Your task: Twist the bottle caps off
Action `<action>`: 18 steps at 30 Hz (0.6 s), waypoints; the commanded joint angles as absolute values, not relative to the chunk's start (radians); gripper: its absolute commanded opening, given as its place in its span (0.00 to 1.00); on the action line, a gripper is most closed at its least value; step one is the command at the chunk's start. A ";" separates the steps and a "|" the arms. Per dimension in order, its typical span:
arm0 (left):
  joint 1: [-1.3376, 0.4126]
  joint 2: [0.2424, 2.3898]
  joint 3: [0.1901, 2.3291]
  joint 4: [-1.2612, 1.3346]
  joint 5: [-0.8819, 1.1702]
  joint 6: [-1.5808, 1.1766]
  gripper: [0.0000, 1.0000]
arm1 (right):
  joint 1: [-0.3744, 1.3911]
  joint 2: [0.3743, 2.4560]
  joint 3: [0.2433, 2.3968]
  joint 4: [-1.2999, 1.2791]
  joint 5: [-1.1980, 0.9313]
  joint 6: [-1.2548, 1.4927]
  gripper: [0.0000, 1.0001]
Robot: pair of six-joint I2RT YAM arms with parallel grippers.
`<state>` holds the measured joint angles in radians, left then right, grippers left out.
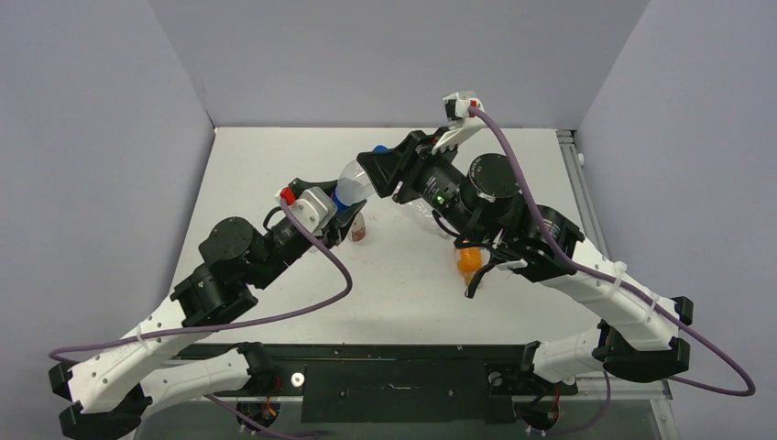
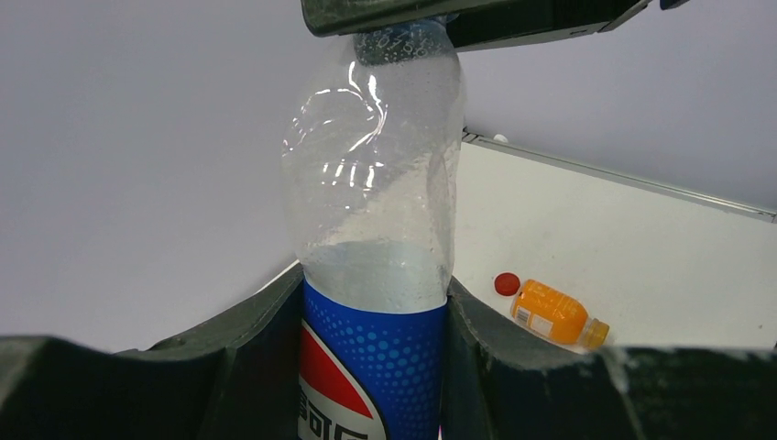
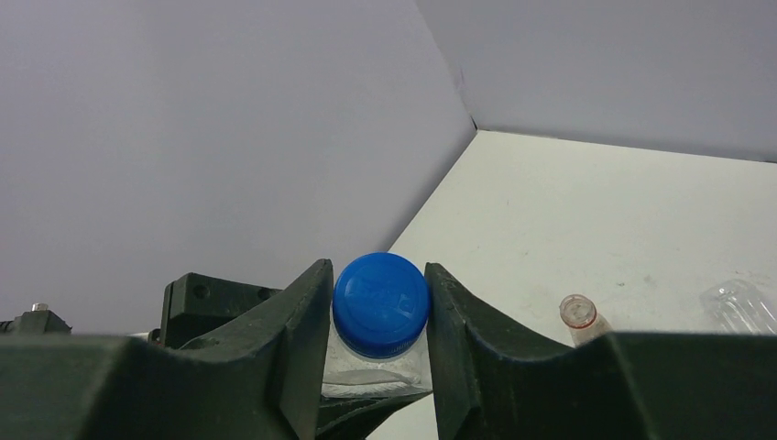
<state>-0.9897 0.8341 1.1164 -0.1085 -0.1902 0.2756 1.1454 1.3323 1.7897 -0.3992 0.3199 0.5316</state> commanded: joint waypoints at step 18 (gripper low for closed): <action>-0.855 0.884 1.306 -0.215 0.281 -0.133 0.33 | 1.091 1.280 1.909 -0.201 -0.238 0.356 0.00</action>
